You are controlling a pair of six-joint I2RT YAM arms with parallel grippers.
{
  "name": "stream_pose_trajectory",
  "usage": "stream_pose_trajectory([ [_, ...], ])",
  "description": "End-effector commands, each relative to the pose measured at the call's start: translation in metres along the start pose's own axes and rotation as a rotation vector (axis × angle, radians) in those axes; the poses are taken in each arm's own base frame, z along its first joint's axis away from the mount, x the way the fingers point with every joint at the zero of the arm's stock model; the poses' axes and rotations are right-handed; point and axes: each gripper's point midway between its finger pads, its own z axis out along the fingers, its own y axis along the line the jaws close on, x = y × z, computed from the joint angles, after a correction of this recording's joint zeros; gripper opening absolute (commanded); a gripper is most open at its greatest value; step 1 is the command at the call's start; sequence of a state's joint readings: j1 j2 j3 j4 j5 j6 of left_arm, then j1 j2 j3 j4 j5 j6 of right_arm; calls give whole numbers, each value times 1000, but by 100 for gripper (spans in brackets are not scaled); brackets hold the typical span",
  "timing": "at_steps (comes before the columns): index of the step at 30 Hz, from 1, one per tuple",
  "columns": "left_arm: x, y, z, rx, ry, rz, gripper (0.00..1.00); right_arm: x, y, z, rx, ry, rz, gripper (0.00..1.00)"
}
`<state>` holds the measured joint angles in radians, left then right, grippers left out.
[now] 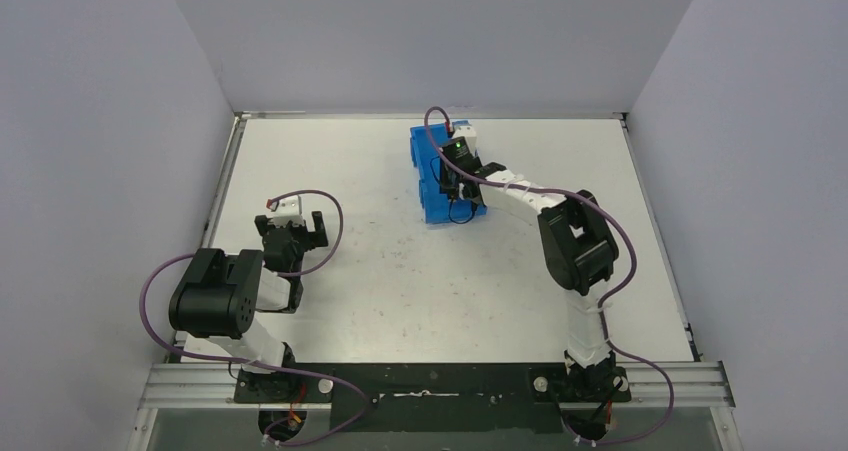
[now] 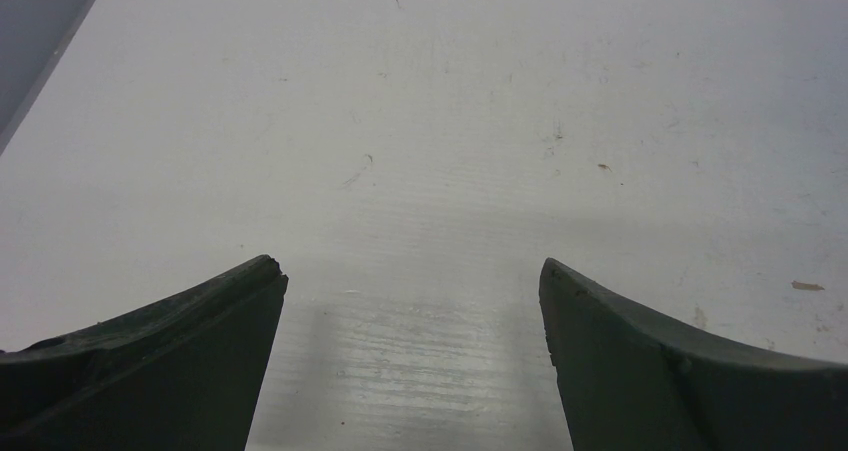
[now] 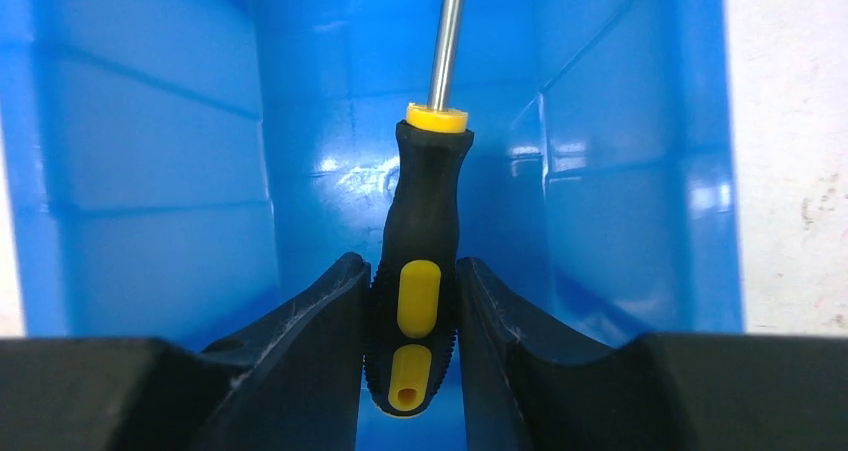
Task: Put the screwdriver in the bin
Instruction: Place the screwdriver in the bin.
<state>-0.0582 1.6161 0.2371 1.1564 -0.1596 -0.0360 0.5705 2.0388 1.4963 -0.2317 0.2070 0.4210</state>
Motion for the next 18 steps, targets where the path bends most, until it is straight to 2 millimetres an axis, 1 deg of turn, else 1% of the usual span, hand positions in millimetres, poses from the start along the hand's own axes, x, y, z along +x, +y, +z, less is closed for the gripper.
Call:
stream_pose_trajectory([
  [1, -22, -3, 5, 7, -74, -5, 97, -17, 11, 6, -47, -61, 47, 19],
  [2, -22, -3, 5, 7, -73, -5, 97, -15, 13, 7, -51, -59, 47, 21],
  [4, -22, -3, 6, 7, -75, -5, 97, -13, 14, 8, -59, -53, 48, 29],
  [7, -22, -3, 6, 7, -74, -5, 97, -14, 15, 5, -66, -52, 51, 37],
  [10, -22, -3, 5, 7, -74, -6, 97, -20, 15, -2, -71, -64, 55, 40],
  [13, -22, -3, 6, 7, -75, -6, 97, -25, 14, -11, -70, -76, 56, 50],
  [18, -22, -3, 5, 7, -73, -5, 97, -40, 16, -27, -81, -106, 61, 51],
])
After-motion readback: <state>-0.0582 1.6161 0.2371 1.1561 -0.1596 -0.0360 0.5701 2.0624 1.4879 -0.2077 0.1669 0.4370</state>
